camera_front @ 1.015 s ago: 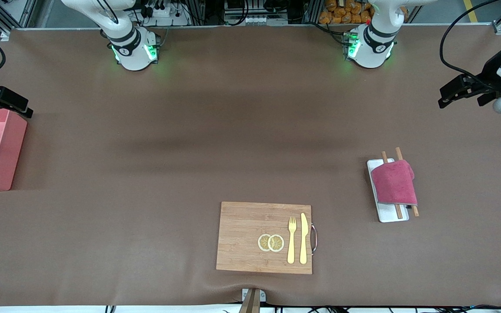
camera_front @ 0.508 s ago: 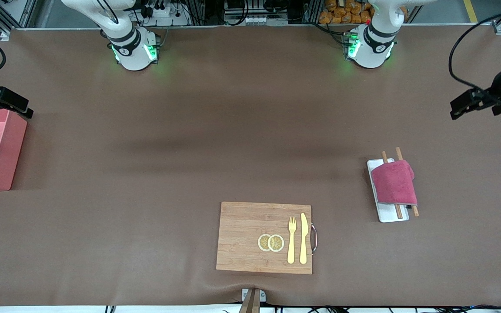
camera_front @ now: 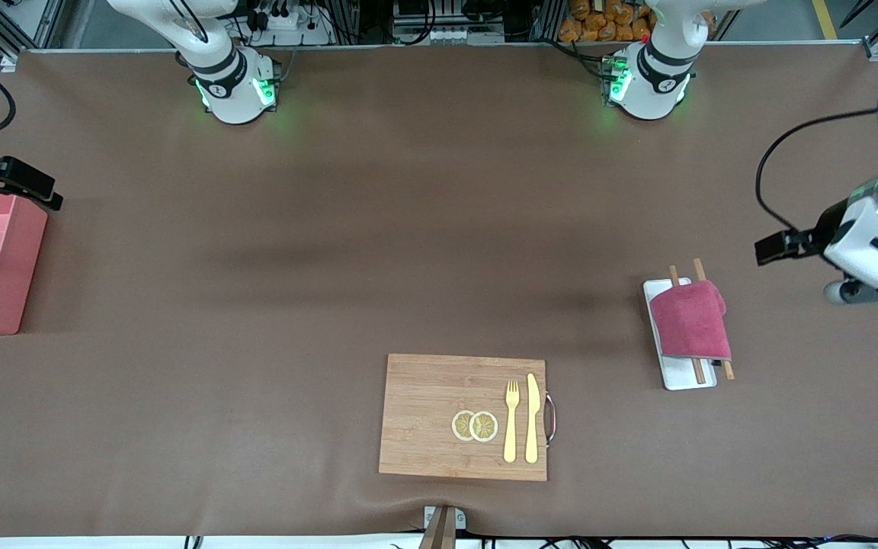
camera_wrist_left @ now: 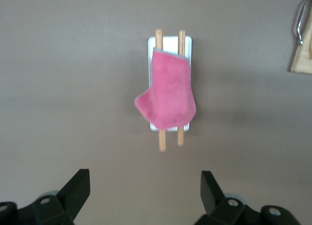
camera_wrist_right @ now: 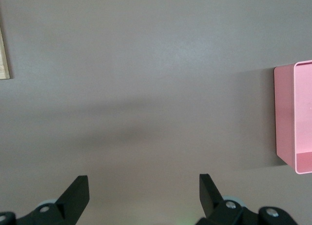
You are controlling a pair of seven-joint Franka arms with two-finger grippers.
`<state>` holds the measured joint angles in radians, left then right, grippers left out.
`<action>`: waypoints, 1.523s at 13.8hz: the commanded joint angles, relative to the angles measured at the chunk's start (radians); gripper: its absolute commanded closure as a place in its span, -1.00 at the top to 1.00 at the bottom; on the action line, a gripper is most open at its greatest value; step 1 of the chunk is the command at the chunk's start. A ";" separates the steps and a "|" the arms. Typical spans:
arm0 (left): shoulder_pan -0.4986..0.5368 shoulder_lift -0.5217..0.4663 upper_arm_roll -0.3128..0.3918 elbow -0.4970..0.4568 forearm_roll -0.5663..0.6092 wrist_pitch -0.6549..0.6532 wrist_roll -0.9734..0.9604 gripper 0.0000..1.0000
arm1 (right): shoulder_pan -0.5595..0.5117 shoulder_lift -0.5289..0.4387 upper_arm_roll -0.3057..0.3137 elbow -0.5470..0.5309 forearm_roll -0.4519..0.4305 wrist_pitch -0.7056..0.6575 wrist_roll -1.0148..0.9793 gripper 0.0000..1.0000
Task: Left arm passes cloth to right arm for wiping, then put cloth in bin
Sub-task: 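Move the left gripper down over the pink towel on the tray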
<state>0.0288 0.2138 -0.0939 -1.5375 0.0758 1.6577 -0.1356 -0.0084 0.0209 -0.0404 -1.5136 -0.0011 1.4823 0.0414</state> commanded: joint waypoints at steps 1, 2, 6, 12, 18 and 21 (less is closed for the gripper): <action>0.017 -0.037 -0.003 -0.143 -0.004 0.124 0.013 1.00 | -0.012 0.011 0.010 0.023 0.013 -0.008 0.000 1.00; 0.017 -0.047 -0.003 -0.201 -0.004 0.186 0.013 1.00 | -0.012 0.011 0.010 0.023 0.013 -0.010 0.000 1.00; 0.020 -0.042 -0.006 -0.367 -0.005 0.431 -0.009 1.00 | -0.012 0.011 0.010 0.023 0.012 -0.010 0.002 1.00; 0.025 0.038 -0.006 -0.427 -0.037 0.545 -0.009 0.28 | -0.010 0.011 0.010 0.023 0.013 -0.010 0.000 1.00; 0.036 0.088 -0.006 -0.421 -0.039 0.570 -0.009 -0.15 | -0.010 0.011 0.010 0.023 0.013 -0.010 0.000 1.00; 0.037 0.104 -0.006 -0.418 -0.040 0.577 -0.009 -0.29 | -0.010 0.011 0.010 0.023 0.012 -0.010 0.000 1.00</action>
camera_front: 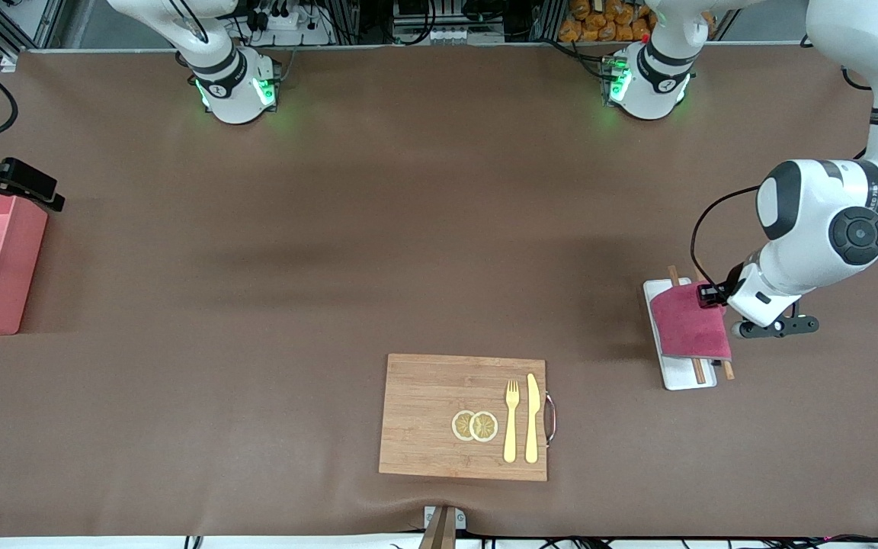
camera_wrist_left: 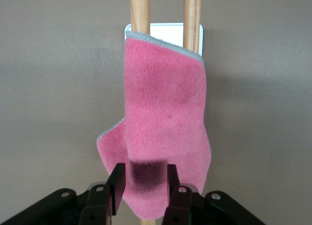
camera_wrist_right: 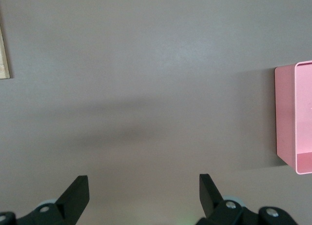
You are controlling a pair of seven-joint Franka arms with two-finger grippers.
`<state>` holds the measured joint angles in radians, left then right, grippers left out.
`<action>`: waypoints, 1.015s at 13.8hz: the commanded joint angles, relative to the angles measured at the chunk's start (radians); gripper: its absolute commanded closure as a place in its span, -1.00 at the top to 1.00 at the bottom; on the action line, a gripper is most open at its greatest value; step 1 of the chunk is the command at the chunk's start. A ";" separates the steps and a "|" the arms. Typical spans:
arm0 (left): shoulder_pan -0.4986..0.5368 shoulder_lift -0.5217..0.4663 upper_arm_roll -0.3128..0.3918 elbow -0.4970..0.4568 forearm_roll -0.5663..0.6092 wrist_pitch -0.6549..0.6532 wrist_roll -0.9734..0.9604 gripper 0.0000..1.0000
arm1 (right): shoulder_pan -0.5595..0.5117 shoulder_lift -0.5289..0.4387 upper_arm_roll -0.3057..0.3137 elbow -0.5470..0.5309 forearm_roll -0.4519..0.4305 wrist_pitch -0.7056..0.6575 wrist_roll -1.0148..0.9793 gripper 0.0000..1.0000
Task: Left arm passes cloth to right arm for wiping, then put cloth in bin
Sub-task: 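Grasp the pink towel with the left gripper and lift it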
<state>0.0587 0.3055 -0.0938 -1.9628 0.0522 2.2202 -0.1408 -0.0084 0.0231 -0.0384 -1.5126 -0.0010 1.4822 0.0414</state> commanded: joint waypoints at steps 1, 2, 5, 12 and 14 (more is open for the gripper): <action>0.007 0.017 -0.006 0.007 -0.017 0.015 -0.003 -0.34 | -0.010 0.009 0.008 0.022 0.013 -0.010 0.000 1.00; 0.007 0.017 -0.006 0.008 -0.017 0.018 -0.003 -0.41 | -0.010 0.009 0.008 0.022 0.013 -0.010 0.002 1.00; 0.007 0.018 -0.006 0.010 -0.017 0.019 -0.003 -0.71 | -0.010 0.009 0.008 0.022 0.012 -0.010 0.000 1.00; 0.004 0.003 -0.010 0.018 -0.017 0.019 0.013 -1.00 | -0.010 0.009 0.008 0.022 0.013 -0.010 0.002 1.00; 0.001 -0.023 -0.014 0.018 -0.017 0.013 0.020 -1.00 | -0.010 0.009 0.008 0.022 0.013 -0.010 0.002 1.00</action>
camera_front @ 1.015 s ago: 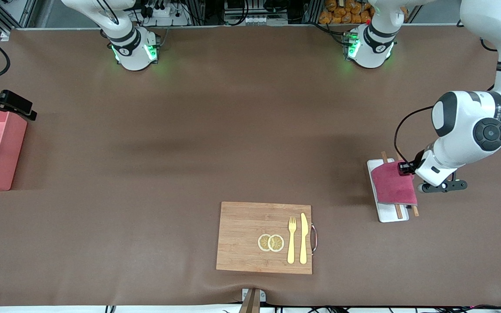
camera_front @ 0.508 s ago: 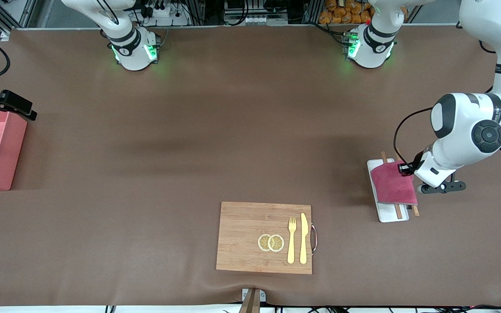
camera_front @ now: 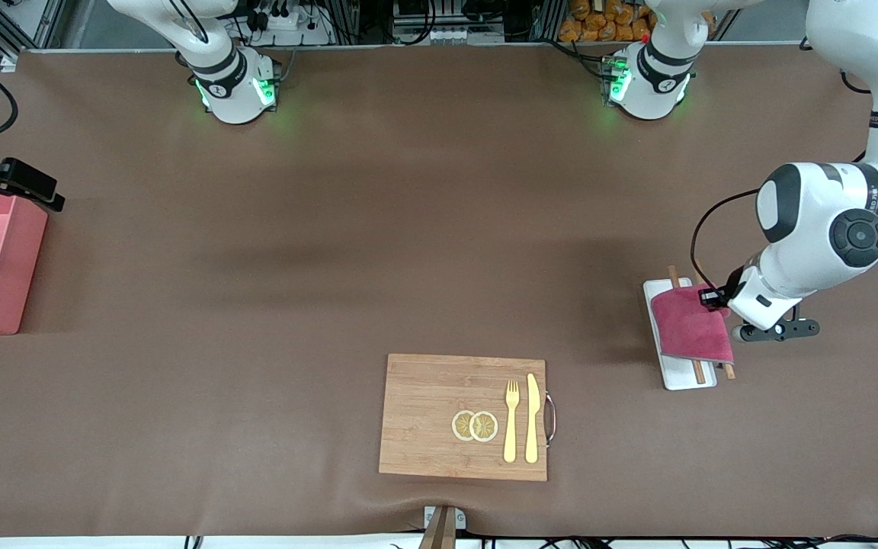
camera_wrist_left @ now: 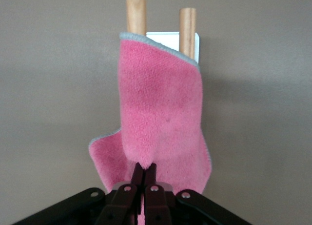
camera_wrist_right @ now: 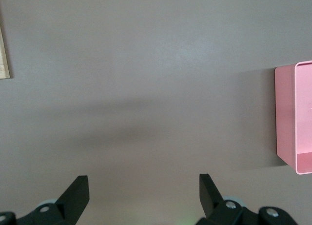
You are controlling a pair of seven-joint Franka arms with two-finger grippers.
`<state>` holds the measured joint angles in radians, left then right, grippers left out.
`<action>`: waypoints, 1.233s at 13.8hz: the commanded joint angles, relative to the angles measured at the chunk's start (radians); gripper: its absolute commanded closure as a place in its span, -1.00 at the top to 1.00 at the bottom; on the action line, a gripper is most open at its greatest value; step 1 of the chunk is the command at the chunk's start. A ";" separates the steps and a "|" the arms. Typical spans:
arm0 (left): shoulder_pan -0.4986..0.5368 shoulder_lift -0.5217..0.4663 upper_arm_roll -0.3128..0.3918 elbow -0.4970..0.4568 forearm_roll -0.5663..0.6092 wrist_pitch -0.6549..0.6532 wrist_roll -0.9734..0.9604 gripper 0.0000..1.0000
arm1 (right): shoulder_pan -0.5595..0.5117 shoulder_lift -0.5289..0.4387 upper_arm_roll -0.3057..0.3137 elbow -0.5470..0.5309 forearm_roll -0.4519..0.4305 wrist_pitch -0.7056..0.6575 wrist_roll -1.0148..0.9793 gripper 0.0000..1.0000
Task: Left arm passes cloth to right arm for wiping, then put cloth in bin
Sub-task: 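Grasp the pink towel with the left gripper and lift it, then carry the towel toward the right gripper while the right gripper approaches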
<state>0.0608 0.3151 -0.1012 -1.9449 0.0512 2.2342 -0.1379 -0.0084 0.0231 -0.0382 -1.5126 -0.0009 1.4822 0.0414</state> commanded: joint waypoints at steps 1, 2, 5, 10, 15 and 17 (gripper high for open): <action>-0.004 -0.043 -0.015 0.000 -0.016 -0.005 0.017 -1.00 | -0.010 0.009 0.008 0.022 0.013 -0.010 0.002 1.00; 0.001 -0.059 -0.034 0.000 -0.016 -0.008 0.017 -1.00 | -0.010 0.009 0.008 0.022 0.012 -0.010 0.002 1.00; 0.002 -0.096 -0.075 0.000 -0.016 -0.024 0.006 -1.00 | -0.010 0.011 0.008 0.022 0.012 -0.013 0.003 1.00; -0.004 -0.122 -0.199 0.056 -0.073 -0.099 -0.154 -1.00 | 0.013 0.057 0.012 0.020 0.013 -0.017 0.005 1.00; -0.059 -0.058 -0.347 0.209 -0.074 -0.139 -0.561 -1.00 | 0.073 0.167 0.014 0.018 0.036 -0.016 0.005 1.00; -0.126 -0.013 -0.353 0.280 -0.076 -0.139 -0.697 -1.00 | 0.113 0.219 0.014 0.020 0.105 0.022 0.026 1.00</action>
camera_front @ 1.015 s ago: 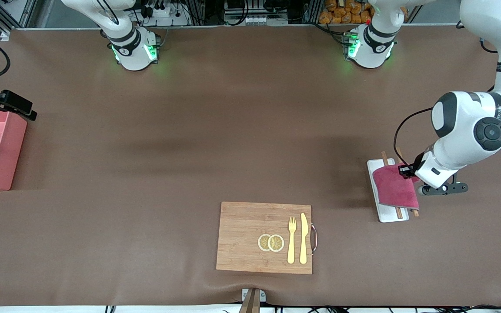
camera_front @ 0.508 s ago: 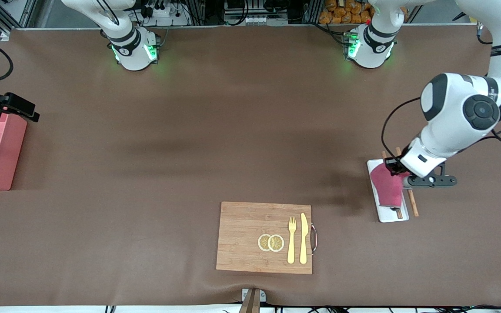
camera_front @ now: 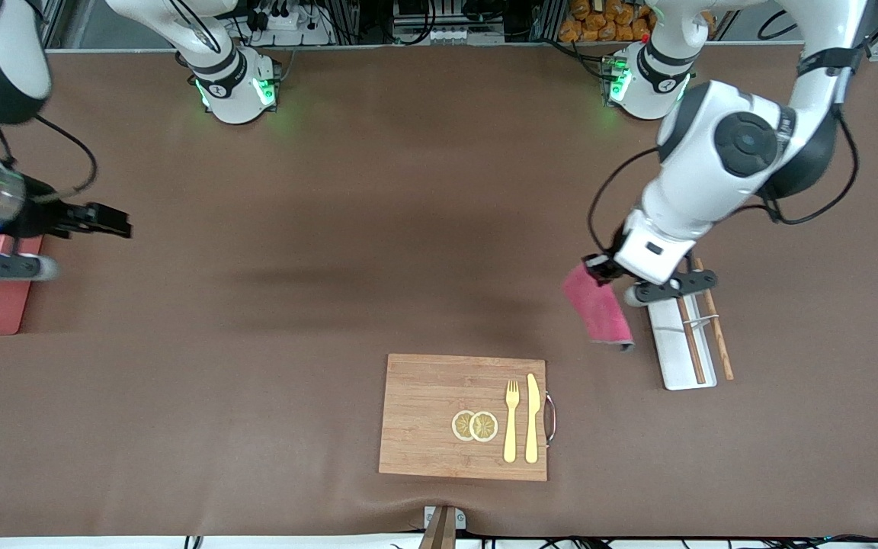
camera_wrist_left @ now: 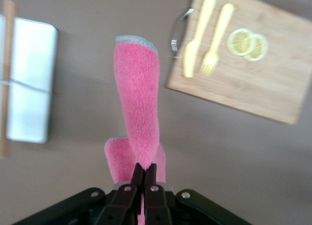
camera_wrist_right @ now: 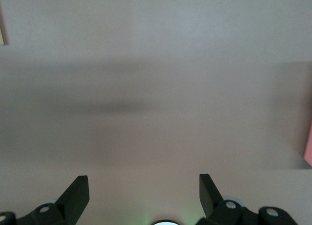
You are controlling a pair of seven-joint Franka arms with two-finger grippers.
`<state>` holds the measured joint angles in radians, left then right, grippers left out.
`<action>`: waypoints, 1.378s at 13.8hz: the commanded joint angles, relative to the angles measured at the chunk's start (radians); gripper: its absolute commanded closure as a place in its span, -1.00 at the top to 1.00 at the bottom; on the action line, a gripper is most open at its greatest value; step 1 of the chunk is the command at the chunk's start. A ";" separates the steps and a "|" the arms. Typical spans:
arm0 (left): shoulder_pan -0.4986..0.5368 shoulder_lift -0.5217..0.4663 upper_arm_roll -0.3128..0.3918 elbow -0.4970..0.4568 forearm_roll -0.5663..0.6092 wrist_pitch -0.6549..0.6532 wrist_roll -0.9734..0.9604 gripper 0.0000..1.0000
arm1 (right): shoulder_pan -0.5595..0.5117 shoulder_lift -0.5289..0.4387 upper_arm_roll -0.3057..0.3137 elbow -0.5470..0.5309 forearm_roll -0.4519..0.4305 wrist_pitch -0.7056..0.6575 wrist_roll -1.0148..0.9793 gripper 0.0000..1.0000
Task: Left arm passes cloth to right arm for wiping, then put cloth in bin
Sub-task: 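Carry the towel toward the right gripper while the right gripper approaches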
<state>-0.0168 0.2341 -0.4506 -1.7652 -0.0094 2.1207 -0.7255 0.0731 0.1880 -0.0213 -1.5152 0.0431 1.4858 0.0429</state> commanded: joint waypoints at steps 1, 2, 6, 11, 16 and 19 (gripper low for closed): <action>-0.087 0.091 -0.003 0.139 -0.015 -0.025 -0.182 -1.00 | 0.033 0.074 -0.005 0.023 0.122 0.069 0.064 1.00; -0.122 0.126 -0.003 0.185 -0.024 -0.025 -0.269 -1.00 | 0.040 0.093 -0.003 0.020 0.154 0.102 0.128 1.00; -0.256 0.273 -0.002 0.377 -0.049 -0.010 -0.611 -1.00 | 0.148 0.148 -0.003 0.013 0.295 0.220 0.427 1.00; -0.351 0.346 -0.002 0.414 -0.050 0.236 -0.960 -1.00 | 0.206 0.177 -0.003 -0.072 0.574 0.393 0.728 1.00; -0.403 0.392 -0.003 0.417 -0.052 0.448 -1.192 -1.00 | 0.258 0.180 -0.003 -0.141 0.721 0.574 0.894 1.00; -0.423 0.422 -0.003 0.446 -0.072 0.521 -1.276 -1.00 | 0.272 0.192 -0.003 -0.140 0.738 0.603 0.911 1.00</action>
<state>-0.4236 0.6188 -0.4556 -1.3796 -0.0463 2.6148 -1.9684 0.3347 0.3813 -0.0178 -1.6463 0.7517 2.0712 0.9315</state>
